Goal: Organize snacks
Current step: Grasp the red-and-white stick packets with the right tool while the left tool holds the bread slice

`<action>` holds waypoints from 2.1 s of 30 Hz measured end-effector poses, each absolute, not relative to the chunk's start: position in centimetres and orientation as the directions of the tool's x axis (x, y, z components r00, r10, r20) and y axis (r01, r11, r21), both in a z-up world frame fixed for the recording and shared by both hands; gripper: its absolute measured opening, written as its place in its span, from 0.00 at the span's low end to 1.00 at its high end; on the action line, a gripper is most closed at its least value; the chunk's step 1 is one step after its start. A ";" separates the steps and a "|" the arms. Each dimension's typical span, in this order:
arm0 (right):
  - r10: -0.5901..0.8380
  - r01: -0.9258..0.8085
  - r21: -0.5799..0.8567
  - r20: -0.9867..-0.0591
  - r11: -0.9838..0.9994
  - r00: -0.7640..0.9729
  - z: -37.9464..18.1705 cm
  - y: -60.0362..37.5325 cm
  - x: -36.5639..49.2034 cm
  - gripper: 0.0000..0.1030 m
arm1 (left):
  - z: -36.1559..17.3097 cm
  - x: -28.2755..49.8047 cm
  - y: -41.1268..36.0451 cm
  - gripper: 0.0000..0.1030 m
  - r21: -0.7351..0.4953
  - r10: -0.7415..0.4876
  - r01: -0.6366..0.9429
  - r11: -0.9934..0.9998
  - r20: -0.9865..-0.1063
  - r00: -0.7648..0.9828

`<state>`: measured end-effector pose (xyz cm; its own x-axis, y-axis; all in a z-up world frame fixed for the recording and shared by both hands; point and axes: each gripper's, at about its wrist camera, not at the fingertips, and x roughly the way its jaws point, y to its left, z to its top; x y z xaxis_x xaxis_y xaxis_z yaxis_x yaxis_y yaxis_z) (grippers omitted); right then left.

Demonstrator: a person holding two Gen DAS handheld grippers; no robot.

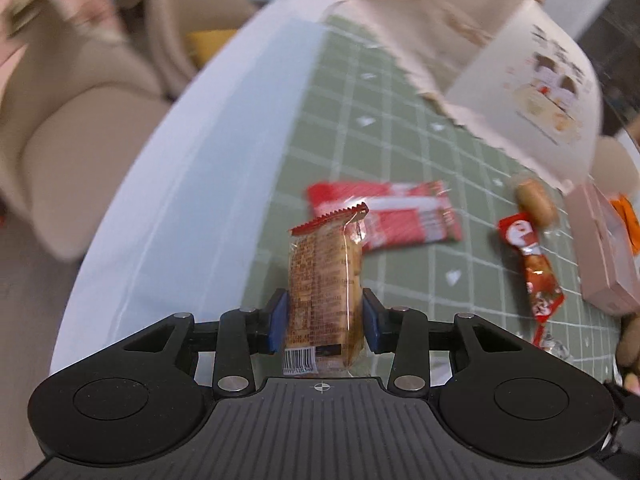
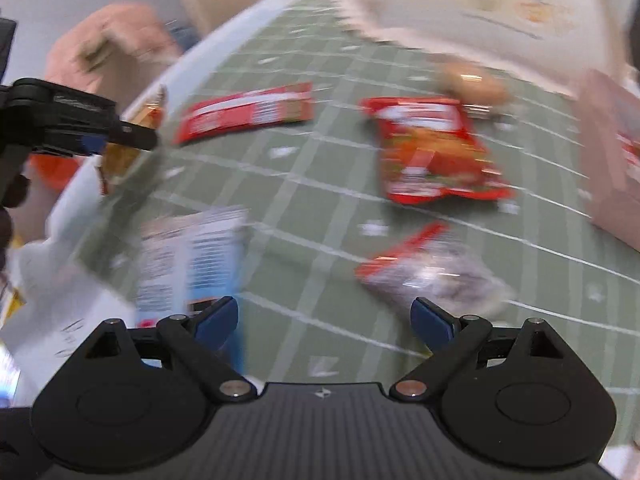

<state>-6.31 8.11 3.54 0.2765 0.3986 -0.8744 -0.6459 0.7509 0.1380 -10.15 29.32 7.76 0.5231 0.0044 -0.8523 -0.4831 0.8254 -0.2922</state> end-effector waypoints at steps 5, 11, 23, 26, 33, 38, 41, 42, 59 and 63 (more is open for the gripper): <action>0.436 -0.774 0.081 -0.860 0.628 0.264 3.6 12.7 -8.0 0.91 | 7.6 -12.8 29.1 0.42 -0.285 0.045 -0.544 0.789 -0.857 0.514; 0.449 -0.731 -0.001 -0.789 0.682 0.420 5.2 17.8 -1.6 0.91 | 8.8 -15.1 27.3 0.42 -0.166 0.126 -0.541 0.825 -0.878 0.462; 0.362 -0.731 -0.088 -0.824 0.677 0.435 2.1 27.3 5.8 0.91 | 9.5 -15.5 26.7 0.42 -0.227 0.077 -0.521 0.823 -0.863 0.499; 0.393 -0.780 -0.060 -0.839 0.622 0.377 1.9 26.5 5.1 0.91 | 9.7 -15.3 27.0 0.42 -0.235 0.073 -0.520 0.821 -0.861 0.504; 0.373 -0.817 -0.150 -0.834 0.556 0.407 1.4 20.8 2.2 0.96 | 9.8 -14.5 27.4 0.42 -0.233 0.068 -0.511 0.827 -0.862 0.503; 0.336 -0.770 -0.166 -0.829 0.617 0.448 1.5 17.2 2.0 0.96 | 10.0 -13.9 27.1 0.42 -0.227 0.061 -0.492 0.840 -0.863 0.501; 0.338 -0.741 -0.046 -0.870 0.669 0.359 1.5 16.3 3.0 0.96 | 10.4 -13.5 26.9 0.42 -0.222 0.058 -0.480 0.848 -0.863 0.502; 0.348 -0.730 0.011 -0.884 0.683 0.312 1.5 16.3 3.3 0.96 | 10.5 -13.5 26.8 0.42 -0.218 0.060 -0.477 0.851 -0.863 0.502; 0.347 -0.615 0.023 -0.841 0.789 0.414 1.0 27.9 7.3 1.00 | 10.4 -13.9 29.6 0.42 -0.159 0.114 -0.512 0.844 -0.880 0.461; 0.393 -0.719 0.004 -0.839 0.695 0.375 0.9 25.7 5.6 0.99 | 9.2 -14.2 30.2 0.42 -0.207 0.072 -0.526 0.825 -0.885 0.461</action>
